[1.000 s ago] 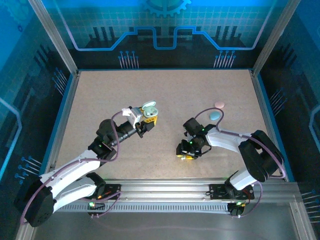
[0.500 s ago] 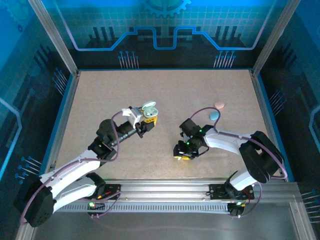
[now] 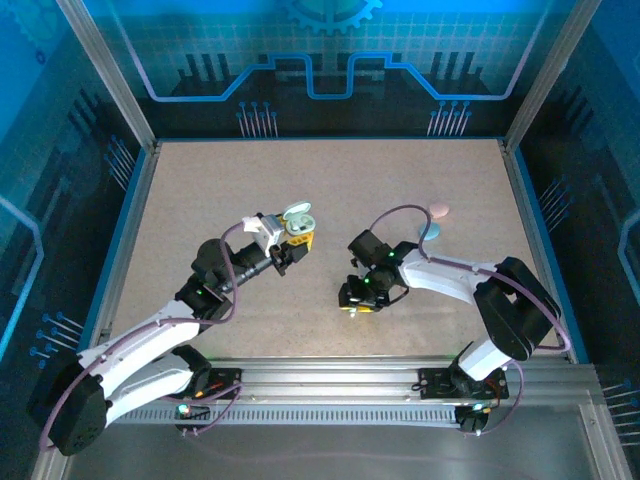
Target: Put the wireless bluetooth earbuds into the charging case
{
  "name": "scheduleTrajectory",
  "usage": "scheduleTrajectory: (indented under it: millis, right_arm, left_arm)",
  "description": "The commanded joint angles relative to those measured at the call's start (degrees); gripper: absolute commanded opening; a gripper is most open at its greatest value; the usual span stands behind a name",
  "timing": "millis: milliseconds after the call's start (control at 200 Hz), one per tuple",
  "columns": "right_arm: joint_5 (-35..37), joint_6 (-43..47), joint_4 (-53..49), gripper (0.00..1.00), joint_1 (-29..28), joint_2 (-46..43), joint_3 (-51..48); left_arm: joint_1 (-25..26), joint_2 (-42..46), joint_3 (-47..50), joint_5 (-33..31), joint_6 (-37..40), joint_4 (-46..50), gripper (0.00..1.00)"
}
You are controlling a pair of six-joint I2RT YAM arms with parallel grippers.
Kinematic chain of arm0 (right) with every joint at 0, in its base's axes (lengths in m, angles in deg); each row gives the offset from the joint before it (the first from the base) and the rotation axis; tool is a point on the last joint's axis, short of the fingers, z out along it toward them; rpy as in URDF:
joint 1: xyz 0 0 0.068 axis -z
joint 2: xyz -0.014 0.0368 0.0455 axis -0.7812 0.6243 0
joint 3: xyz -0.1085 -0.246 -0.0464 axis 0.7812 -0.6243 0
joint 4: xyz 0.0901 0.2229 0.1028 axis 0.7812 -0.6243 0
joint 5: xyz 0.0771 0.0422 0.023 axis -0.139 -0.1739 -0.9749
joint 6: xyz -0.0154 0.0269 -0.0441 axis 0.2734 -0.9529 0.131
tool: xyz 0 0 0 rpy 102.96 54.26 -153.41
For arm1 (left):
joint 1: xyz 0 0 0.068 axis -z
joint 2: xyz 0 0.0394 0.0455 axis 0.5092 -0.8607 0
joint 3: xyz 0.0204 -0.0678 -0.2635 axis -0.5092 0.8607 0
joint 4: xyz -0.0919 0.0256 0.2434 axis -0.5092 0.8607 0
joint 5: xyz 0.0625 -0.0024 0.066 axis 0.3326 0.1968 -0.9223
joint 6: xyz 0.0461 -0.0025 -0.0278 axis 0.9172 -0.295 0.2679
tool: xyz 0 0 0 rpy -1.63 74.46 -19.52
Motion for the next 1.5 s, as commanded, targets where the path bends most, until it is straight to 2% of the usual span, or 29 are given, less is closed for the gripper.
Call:
scheduleTrajectory:
  millis: [0,195,565,1496]
  right_arm:
    - [2.5,-1.4,-3.8,0.46,-0.8,1.9,1.5]
    - [2.3,-1.8,-3.9,0.46,-1.0,5.3,3.2]
    - [2.4,1.1,-4.9,0.39,-2.0,10.3,8.1]
    - [9.5,9.5,-16.5,0.33,-5.3,16.6,17.0]
  left_arm:
    - [0.4,1.2,0.6,-1.2,0.5,-1.3,0.35]
    - [0.4,2.1,1.0,-1.7,0.9,-0.8,0.35]
    - [0.4,2.8,1.4,-2.4,1.2,-0.5,0.36]
    - [0.4,2.5,1.0,-2.3,0.8,-0.2,0.35]
